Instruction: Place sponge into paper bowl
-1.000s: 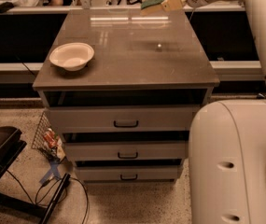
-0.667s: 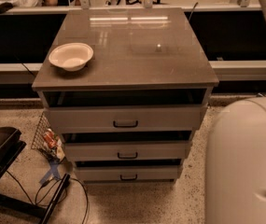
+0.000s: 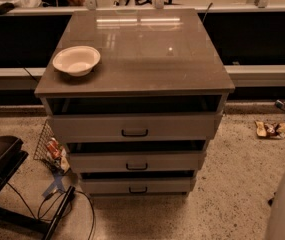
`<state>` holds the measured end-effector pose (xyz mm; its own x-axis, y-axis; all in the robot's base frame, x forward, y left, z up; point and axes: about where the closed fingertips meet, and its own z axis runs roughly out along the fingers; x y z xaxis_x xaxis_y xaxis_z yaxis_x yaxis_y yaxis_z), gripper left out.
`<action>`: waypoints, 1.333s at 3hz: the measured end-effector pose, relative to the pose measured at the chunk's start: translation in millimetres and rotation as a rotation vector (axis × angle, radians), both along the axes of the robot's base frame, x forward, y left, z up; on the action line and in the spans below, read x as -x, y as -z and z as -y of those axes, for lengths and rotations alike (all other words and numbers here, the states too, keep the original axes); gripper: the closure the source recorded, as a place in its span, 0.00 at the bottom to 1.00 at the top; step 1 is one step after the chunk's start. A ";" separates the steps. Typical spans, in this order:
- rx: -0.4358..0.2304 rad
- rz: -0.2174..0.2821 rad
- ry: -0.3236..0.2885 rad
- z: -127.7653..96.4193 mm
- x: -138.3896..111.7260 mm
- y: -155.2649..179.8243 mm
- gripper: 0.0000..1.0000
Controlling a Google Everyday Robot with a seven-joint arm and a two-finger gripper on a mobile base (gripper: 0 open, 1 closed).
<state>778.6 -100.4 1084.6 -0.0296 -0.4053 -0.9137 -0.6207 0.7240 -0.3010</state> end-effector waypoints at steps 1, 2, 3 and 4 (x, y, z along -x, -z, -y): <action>0.001 -0.017 -0.008 -7.6 2.6 9.3 1.00; 0.002 -0.044 -0.042 -31.0 17.9 28.8 1.00; -0.029 -0.091 -0.098 -64.3 26.9 64.4 1.00; -0.075 -0.157 -0.188 -110.8 32.8 107.6 1.00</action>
Offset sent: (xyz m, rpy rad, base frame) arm -0.0503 0.0703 -0.0648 -0.0021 0.0906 0.0977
